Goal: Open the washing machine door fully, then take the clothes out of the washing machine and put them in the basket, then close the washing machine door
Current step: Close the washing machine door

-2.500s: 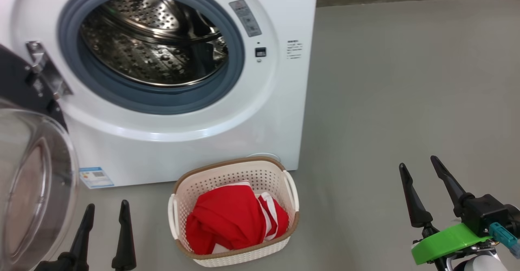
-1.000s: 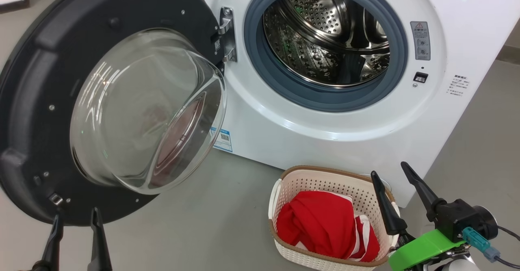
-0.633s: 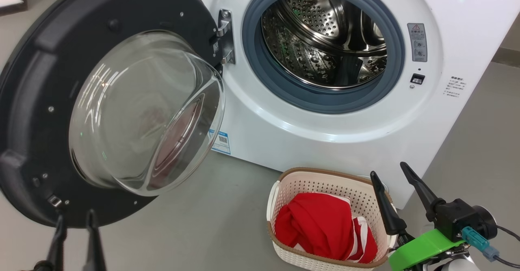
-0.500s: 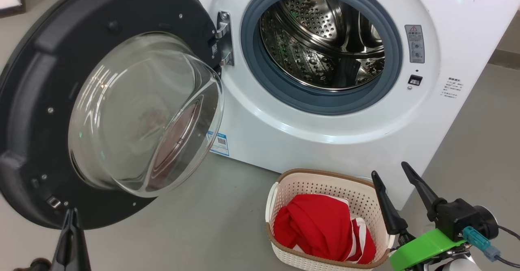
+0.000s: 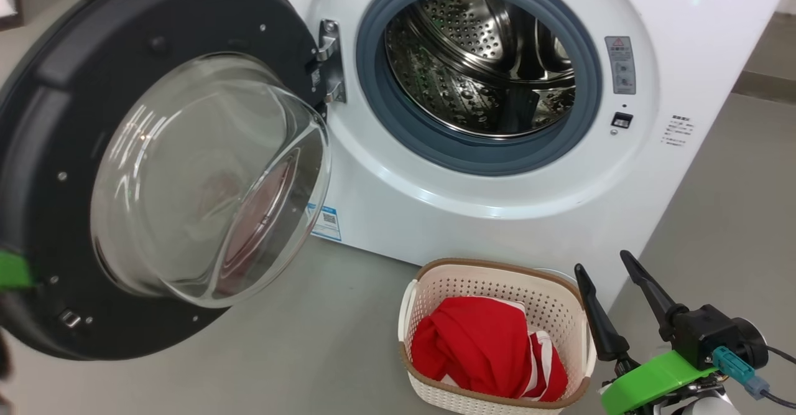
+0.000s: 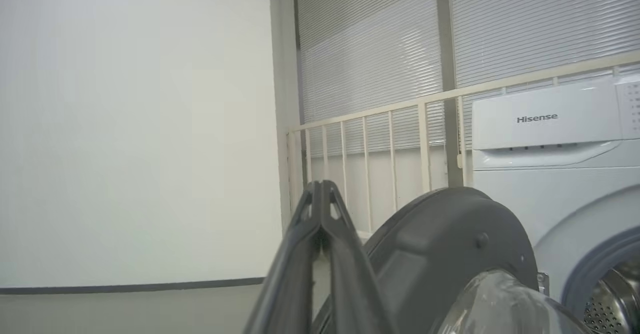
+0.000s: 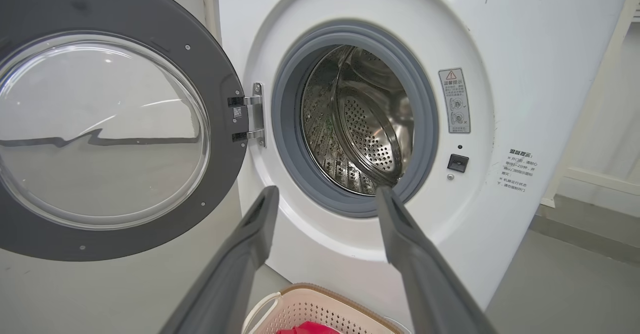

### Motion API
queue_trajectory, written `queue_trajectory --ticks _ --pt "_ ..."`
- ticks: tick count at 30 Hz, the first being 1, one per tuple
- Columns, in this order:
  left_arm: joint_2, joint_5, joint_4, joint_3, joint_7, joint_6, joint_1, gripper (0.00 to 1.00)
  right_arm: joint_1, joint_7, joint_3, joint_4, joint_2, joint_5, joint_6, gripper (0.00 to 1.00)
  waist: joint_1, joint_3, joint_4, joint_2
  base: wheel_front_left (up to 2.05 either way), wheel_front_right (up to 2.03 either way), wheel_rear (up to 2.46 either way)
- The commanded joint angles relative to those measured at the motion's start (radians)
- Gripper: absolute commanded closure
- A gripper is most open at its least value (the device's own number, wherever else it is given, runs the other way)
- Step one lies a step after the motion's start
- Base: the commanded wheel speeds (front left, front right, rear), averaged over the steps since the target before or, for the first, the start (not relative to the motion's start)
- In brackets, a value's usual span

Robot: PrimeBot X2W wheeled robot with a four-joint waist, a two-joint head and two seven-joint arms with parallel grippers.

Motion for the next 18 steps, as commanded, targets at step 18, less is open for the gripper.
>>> queue_trajectory --ticks 18 --pt "0.138 -0.626 0.685 0.423 0.619 -0.033 -0.441 1.0 -0.03 -0.006 0.025 -0.013 -0.026 0.015 0.0 0.0 0.0 -0.001 -0.084 0.0 0.0 0.0 0.0"
